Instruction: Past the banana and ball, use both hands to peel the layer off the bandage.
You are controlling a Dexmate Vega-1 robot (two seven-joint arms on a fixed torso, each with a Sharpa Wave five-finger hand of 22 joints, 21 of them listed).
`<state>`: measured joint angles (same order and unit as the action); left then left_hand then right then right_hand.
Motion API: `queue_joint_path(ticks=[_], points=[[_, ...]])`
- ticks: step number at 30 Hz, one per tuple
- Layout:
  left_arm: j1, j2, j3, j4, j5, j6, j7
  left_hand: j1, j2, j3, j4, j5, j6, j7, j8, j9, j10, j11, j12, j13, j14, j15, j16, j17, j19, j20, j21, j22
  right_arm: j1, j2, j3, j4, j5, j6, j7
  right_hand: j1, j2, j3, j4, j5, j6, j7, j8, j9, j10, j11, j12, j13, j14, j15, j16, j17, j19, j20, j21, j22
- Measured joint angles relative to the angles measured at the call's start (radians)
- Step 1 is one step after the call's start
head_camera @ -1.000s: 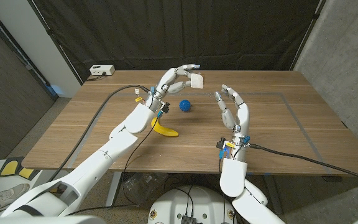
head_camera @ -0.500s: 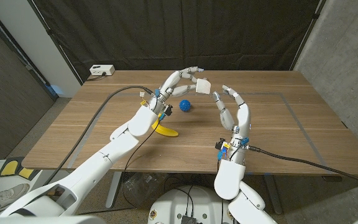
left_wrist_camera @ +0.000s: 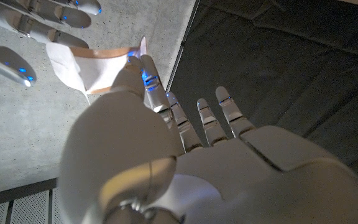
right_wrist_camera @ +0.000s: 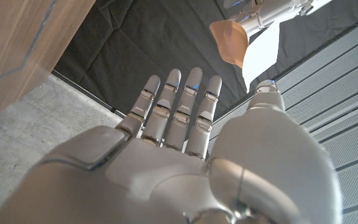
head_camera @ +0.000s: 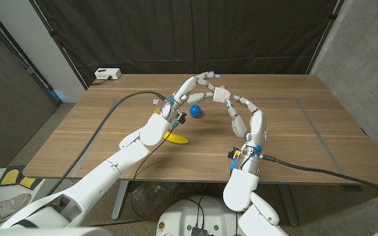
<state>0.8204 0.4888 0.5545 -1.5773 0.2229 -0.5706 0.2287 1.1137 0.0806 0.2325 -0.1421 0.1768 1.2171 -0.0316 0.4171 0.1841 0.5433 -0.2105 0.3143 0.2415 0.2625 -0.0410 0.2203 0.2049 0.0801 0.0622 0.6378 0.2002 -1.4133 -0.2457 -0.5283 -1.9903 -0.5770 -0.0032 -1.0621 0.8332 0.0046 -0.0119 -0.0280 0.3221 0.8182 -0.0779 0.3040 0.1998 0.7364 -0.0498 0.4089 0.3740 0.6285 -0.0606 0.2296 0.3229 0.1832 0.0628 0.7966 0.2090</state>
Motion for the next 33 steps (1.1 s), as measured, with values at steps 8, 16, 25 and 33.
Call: queue_joint_path(ticks=[8,16,25,33], points=[[-0.006,-0.001,0.016,-0.002,0.037,0.006,0.018,0.000,0.000,0.004,0.004,0.000,0.002,0.002,-0.002,0.000,0.000,0.000,0.000,0.000,0.000,0.000,0.000,0.000,0.000,0.000,0.000,-0.005,-0.002,-0.027,-0.023,-0.036,0.000,-0.060,-0.015,0.008,0.008,0.007,-0.007,0.004,0.027,-0.010,0.005,0.000,0.022,-0.007,0.015,0.000,0.023,-0.001,0.006,0.000,0.000,0.000,0.002,0.000],[-0.012,-0.001,0.030,-0.003,0.046,0.006,0.016,-0.003,0.003,0.007,0.001,0.000,0.005,-0.002,-0.004,0.000,0.000,0.000,0.000,0.000,0.000,0.000,0.000,0.000,0.000,0.000,0.000,-0.005,0.002,-0.029,-0.026,-0.034,-0.002,-0.069,-0.037,0.067,0.044,0.023,-0.033,0.015,0.138,-0.022,0.043,-0.005,0.138,-0.036,0.075,0.013,0.148,-0.020,0.057,0.026,0.023,-0.009,0.023,-0.005],[-0.015,0.001,0.037,-0.006,0.045,-0.002,0.006,-0.003,0.003,0.007,0.001,-0.001,0.009,-0.006,-0.008,-0.001,0.000,0.000,0.000,0.000,0.000,0.000,-0.006,0.000,0.000,0.000,0.006,-0.005,0.002,-0.008,-0.013,-0.015,-0.022,-0.042,-0.048,0.175,0.093,0.067,-0.086,0.022,0.238,-0.038,0.078,-0.005,0.232,-0.070,0.118,0.023,0.220,-0.046,0.103,0.069,0.044,-0.030,0.044,-0.005],[-0.013,0.004,0.037,-0.012,0.034,-0.002,-0.001,-0.006,-0.001,0.011,0.006,-0.001,0.010,-0.007,-0.015,-0.001,0.000,0.000,0.000,0.000,0.000,0.000,-0.006,0.000,0.000,0.000,0.006,-0.005,-0.004,0.036,0.018,0.022,-0.053,0.029,-0.052,0.256,0.139,0.123,-0.122,0.021,0.272,-0.040,0.089,-0.007,0.264,-0.087,0.124,0.020,0.254,-0.058,0.103,0.074,0.061,-0.047,0.066,-0.002]])
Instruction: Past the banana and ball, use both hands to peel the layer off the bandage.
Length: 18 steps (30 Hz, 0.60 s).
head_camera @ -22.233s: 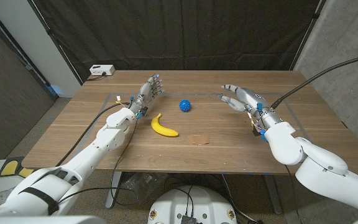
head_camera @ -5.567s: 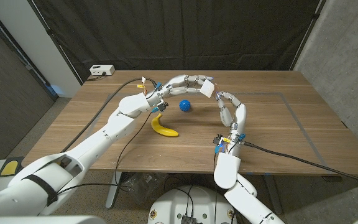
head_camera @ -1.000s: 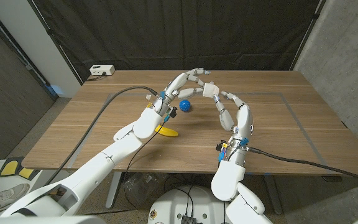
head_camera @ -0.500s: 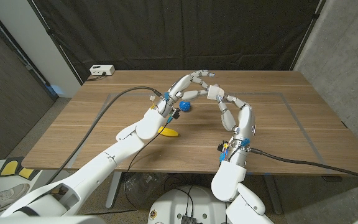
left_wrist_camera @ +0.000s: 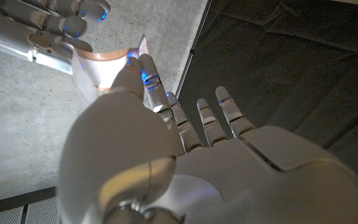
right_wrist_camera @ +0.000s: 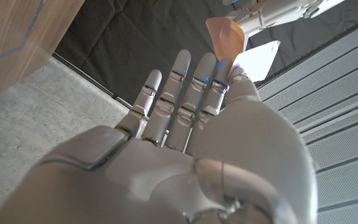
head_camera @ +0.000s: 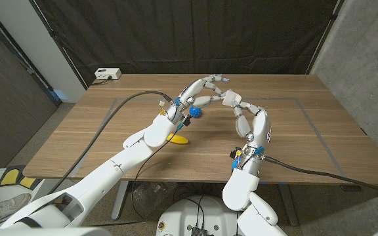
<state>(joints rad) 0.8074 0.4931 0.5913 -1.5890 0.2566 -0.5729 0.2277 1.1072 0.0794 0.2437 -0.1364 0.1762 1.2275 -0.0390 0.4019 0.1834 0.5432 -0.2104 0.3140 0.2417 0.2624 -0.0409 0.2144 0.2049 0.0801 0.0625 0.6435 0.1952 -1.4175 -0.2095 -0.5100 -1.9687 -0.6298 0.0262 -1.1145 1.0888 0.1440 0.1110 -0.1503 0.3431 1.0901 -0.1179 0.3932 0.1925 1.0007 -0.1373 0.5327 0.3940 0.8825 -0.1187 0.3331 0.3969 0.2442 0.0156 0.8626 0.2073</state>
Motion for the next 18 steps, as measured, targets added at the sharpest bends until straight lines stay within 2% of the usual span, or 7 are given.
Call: queue_joint_path(ticks=[2,18], points=[[0.001,0.001,-0.001,-0.001,-0.005,0.001,-0.002,0.000,0.000,0.000,0.000,0.000,0.000,0.000,0.000,0.000,0.000,0.000,0.000,0.001,0.000,0.000,0.000,0.000,0.000,0.000,0.000,0.000,-0.001,0.007,0.005,0.005,-0.005,0.018,0.000,0.004,0.004,0.007,-0.001,0.000,0.000,0.000,0.003,0.000,0.004,0.003,0.004,0.001,0.008,0.002,0.000,0.000,-0.004,-0.007,0.004,0.000],[0.015,0.004,-0.034,-0.006,-0.079,0.041,-0.013,0.000,0.000,0.004,-0.004,0.000,0.000,0.000,-0.002,0.005,0.000,0.000,0.000,0.003,0.000,0.000,0.000,0.000,0.000,0.000,0.004,0.000,-0.015,0.066,0.052,0.045,-0.008,0.112,-0.001,0.030,0.004,0.028,0.000,-0.012,0.016,0.016,0.008,-0.004,0.019,0.019,0.008,0.007,0.009,0.001,-0.005,-0.003,-0.009,-0.013,0.021,0.000]])
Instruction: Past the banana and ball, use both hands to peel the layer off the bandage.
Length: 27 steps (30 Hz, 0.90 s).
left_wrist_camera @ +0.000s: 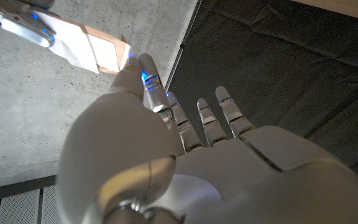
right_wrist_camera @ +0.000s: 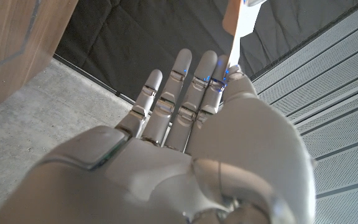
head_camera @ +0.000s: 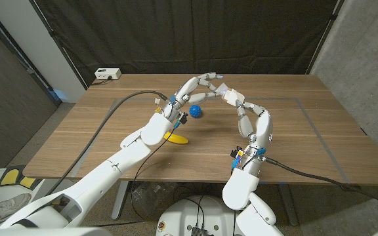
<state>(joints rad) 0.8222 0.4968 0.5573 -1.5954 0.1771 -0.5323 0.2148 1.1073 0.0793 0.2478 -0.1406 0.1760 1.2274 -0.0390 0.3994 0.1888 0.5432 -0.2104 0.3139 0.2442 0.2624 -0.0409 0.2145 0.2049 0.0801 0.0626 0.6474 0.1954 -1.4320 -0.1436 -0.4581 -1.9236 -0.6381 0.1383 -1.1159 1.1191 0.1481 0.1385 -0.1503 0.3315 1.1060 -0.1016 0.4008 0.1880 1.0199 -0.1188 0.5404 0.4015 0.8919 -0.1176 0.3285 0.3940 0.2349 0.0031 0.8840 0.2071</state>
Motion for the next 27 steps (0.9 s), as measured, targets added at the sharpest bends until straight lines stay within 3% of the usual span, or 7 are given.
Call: queue_joint_path(ticks=[27], points=[[0.033,0.006,-0.061,0.007,-0.019,0.016,0.094,0.000,0.000,0.011,0.003,-0.004,-0.001,0.001,-0.004,0.005,0.006,-0.005,0.000,0.000,0.006,-0.002,0.000,0.000,0.000,0.000,0.004,0.000,0.023,0.025,0.010,0.029,0.000,0.002,-0.002,0.008,-0.003,0.021,0.004,-0.023,0.005,0.005,-0.003,0.001,0.005,0.006,0.000,0.007,0.007,-0.003,-0.015,0.000,-0.004,-0.003,0.017,0.000]])
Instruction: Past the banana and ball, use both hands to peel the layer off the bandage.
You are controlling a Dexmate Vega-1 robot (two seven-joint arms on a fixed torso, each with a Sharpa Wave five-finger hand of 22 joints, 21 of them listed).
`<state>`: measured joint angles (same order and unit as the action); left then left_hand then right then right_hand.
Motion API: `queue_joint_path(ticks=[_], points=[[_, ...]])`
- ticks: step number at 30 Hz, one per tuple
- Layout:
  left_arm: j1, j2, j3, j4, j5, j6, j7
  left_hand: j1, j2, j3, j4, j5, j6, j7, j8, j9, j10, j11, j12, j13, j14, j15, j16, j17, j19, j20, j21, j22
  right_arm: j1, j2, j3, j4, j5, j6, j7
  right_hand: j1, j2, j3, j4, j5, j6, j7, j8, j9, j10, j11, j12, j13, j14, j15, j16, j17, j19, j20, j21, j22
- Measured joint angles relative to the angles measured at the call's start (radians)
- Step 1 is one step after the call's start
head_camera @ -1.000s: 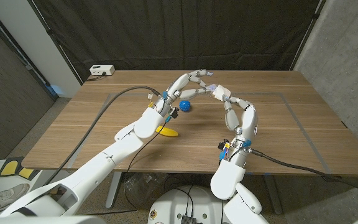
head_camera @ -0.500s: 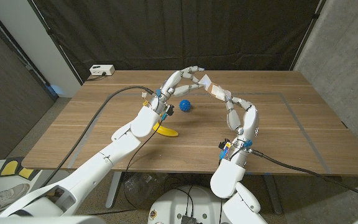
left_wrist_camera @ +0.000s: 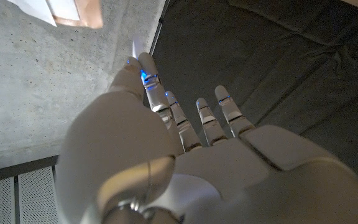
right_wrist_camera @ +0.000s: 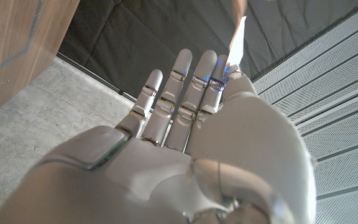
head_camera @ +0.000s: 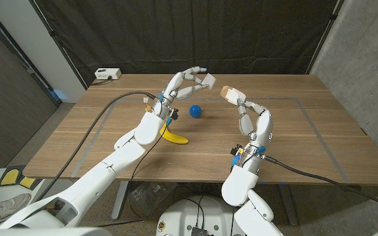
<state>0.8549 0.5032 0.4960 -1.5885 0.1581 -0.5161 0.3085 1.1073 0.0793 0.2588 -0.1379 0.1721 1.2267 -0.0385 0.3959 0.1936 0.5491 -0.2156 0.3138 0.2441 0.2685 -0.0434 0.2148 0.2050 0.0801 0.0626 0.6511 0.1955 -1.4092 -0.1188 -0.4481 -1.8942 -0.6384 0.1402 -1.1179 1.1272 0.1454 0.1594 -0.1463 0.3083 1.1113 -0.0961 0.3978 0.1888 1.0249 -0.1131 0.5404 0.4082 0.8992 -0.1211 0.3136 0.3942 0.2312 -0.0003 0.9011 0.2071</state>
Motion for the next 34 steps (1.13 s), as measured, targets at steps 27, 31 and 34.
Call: queue_joint_path(ticks=[27,31,34], points=[[0.076,0.042,-0.082,-0.004,0.036,-0.071,0.096,-0.008,-0.008,0.005,0.006,0.000,-0.002,0.002,-0.003,0.005,0.005,0.005,0.000,0.000,0.001,-0.001,0.000,0.002,0.004,-0.004,0.004,0.000,0.006,0.046,-0.035,0.006,-0.076,-0.055,0.001,0.001,-0.002,0.026,0.004,-0.022,0.005,0.005,0.003,0.000,0.007,-0.007,0.000,0.003,0.008,-0.001,-0.015,0.001,-0.005,-0.001,0.024,-0.003],[0.088,0.049,-0.093,-0.009,0.027,-0.070,0.096,-0.008,-0.008,0.007,0.004,0.000,-0.002,0.002,-0.004,0.005,0.005,0.005,0.000,0.000,0.001,-0.001,-0.004,0.002,0.004,-0.004,0.004,0.000,0.010,0.049,-0.043,0.006,-0.085,-0.062,0.001,0.001,-0.002,0.026,0.004,-0.023,0.005,0.005,0.003,0.000,0.007,-0.007,0.000,0.003,0.008,-0.001,-0.015,0.003,-0.005,-0.001,0.028,-0.003],[0.099,0.052,-0.101,-0.014,0.026,-0.069,0.096,-0.008,-0.008,0.008,0.003,0.000,-0.002,0.002,-0.008,0.005,0.005,0.005,0.000,0.000,0.001,-0.001,-0.004,0.002,0.004,-0.004,0.004,0.000,0.013,0.048,-0.047,0.006,-0.084,-0.065,0.001,0.002,-0.003,0.029,0.007,-0.025,0.005,0.005,0.002,0.000,0.007,-0.007,0.000,0.007,0.013,-0.006,-0.021,0.003,-0.009,0.002,0.028,-0.003]])
